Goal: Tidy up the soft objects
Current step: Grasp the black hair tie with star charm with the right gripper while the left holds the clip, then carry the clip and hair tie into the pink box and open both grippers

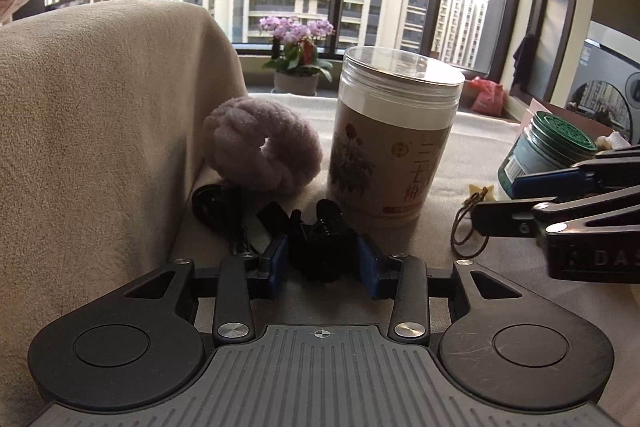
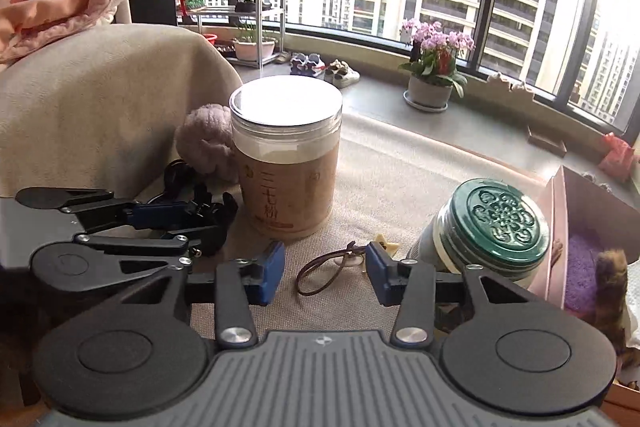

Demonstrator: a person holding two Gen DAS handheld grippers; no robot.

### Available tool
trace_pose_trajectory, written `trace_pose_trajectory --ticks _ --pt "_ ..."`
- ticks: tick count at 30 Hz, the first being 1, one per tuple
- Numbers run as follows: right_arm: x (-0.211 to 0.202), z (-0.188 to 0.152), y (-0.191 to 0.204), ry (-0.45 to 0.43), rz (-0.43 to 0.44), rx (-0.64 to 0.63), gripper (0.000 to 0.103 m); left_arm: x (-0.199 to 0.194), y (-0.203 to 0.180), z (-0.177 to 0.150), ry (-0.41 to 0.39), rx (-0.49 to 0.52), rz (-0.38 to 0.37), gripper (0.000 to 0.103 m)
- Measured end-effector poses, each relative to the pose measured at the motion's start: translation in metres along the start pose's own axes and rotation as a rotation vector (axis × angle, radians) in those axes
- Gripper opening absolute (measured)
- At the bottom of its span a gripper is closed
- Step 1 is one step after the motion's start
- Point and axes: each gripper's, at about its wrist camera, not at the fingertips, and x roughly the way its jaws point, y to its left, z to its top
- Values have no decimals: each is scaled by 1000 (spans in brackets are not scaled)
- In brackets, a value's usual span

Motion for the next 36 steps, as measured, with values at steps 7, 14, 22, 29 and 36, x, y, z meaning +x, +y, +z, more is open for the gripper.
trace_pose_trajectory --ticks 7,14,22,29,36 --pt "34 4 6 64 -80 32 44 -2 2 0 -5 -11 -8 42" --pt "45 6 7 95 -46 50 10 -1 -2 1 4 22 8 43" --pt "17 23 -15 60 43 78 3 -12 -1 7 -46 -56 -3 36" --pt "-38 56 -45 -74 95 75 3 -51 -14 25 -177 -26 37 36" --pt "-86 83 -74 -198 88 26 3 -83 -31 74 -313 40 78 36"
